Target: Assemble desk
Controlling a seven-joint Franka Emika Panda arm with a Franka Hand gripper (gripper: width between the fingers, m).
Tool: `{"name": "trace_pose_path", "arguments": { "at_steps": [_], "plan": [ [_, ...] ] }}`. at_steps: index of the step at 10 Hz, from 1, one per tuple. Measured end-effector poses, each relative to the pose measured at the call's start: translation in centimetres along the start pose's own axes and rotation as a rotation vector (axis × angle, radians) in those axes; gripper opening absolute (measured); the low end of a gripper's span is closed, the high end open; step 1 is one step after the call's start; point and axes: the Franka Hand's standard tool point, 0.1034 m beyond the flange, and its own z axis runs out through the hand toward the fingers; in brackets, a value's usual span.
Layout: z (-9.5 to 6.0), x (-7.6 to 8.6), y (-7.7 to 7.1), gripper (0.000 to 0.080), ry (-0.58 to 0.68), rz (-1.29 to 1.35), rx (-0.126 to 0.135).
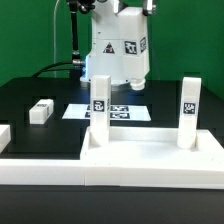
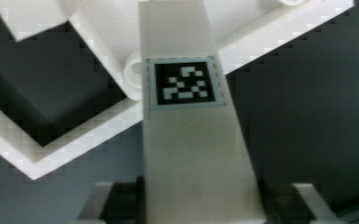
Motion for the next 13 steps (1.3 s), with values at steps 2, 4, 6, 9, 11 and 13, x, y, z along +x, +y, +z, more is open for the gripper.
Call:
{"name": "trace_pose_path", "arguments": {
  "at_steps": [2, 4, 6, 9, 11, 13],
  "plan": [
    [0.5, -0.5, -1.0, 0.0294, 0.096, 0.000, 0.044],
    [0.8, -0.5, -1.5, 0.0294, 0.103, -0.024, 0.045],
    [1.8, -0.8, -5.0, 0.0294, 0.105, -0.142, 0.000],
    [1.9, -1.7, -7.5, 0.0294, 0.107, -0.213, 0.008],
    [1.9, -1.8, -7.6, 0.0294, 0.102, -0.212, 0.012],
    [2.4, -2.9, -9.5, 0.0294, 0.193, -0.224, 0.098]
  ]
}}
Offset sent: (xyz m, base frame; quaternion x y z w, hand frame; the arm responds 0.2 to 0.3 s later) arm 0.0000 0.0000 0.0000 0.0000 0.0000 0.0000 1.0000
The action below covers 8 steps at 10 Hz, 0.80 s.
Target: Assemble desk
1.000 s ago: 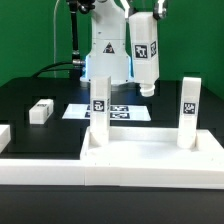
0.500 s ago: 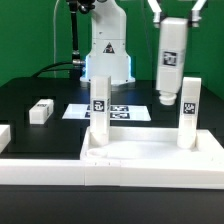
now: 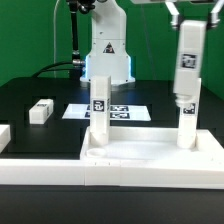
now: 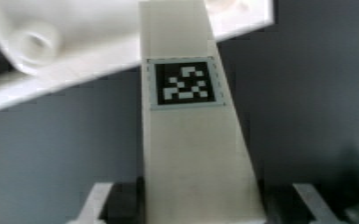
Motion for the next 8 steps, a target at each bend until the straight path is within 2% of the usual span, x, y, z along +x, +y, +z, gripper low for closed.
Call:
{"name": "trace_pose_path", "arguments": {
  "at_steps": [1, 3, 4, 6, 8],
  "plan": [
    [0.5, -0.7, -0.9, 0.0294, 0.036, 0.012, 0.037],
    [0.2, -0.3, -2.2, 0.0294, 0.055, 0.088, 0.073],
    [0.6, -0.6, -2.0, 0.0294, 0.049, 0.084, 0.069],
    [2.1, -1.3, -0.8, 0.0294, 0.031, 0.049, 0.039],
    [3.0, -1.1, -0.4, 0.0294, 0.023, 0.032, 0.018]
  ]
}}
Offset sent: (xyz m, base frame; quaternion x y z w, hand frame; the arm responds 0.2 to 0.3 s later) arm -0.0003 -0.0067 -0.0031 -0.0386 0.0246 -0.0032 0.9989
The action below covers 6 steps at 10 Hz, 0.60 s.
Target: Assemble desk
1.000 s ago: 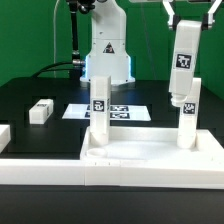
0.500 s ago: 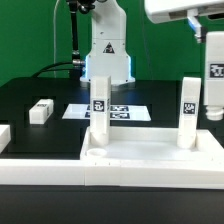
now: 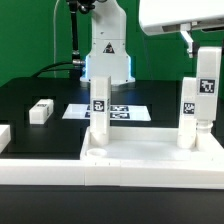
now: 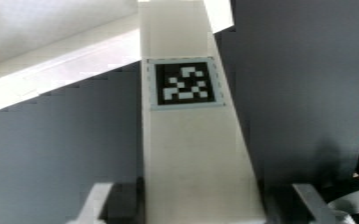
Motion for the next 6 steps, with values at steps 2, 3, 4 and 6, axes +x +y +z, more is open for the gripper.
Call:
{"name": "trace_pose_path", "arguments": {
  "at_steps": [2, 3, 4, 6],
  "plan": [
    [0.7, 0.1, 0.2, 0.0294, -0.001, 0.004, -0.007],
    [1.0, 0.2, 0.3, 0.0294, -0.001, 0.011, -0.009],
    [1.3, 0.4, 0.3, 0.0294, 0.001, 0.005, -0.011],
    [2.0, 0.2, 0.3, 0.0294, -0.002, 0.009, -0.019]
  ]
}}
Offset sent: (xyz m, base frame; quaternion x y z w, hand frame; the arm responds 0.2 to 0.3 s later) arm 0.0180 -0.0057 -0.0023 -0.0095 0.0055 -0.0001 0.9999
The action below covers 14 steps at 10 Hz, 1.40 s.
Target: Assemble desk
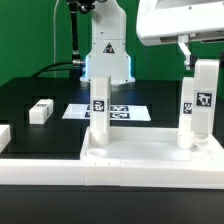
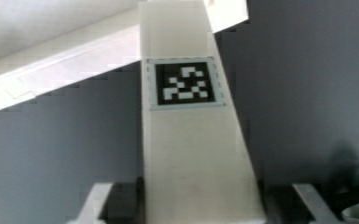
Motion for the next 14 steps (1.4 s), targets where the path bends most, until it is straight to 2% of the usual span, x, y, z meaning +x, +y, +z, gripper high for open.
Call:
{"name": "trace_pose_path", "arguments": {
  "at_steps": [3, 11, 14],
  "plan": [
    [1.3, -0.5, 0.1, 0.0294, -0.008, -0.009, -0.016],
    [1.9, -1.6, -0.6, 0.0294, -0.008, -0.027, -0.013],
    [1.8, -1.8, -0.6, 0.0294, 0.021, -0.028, -0.001]
  ]
}}
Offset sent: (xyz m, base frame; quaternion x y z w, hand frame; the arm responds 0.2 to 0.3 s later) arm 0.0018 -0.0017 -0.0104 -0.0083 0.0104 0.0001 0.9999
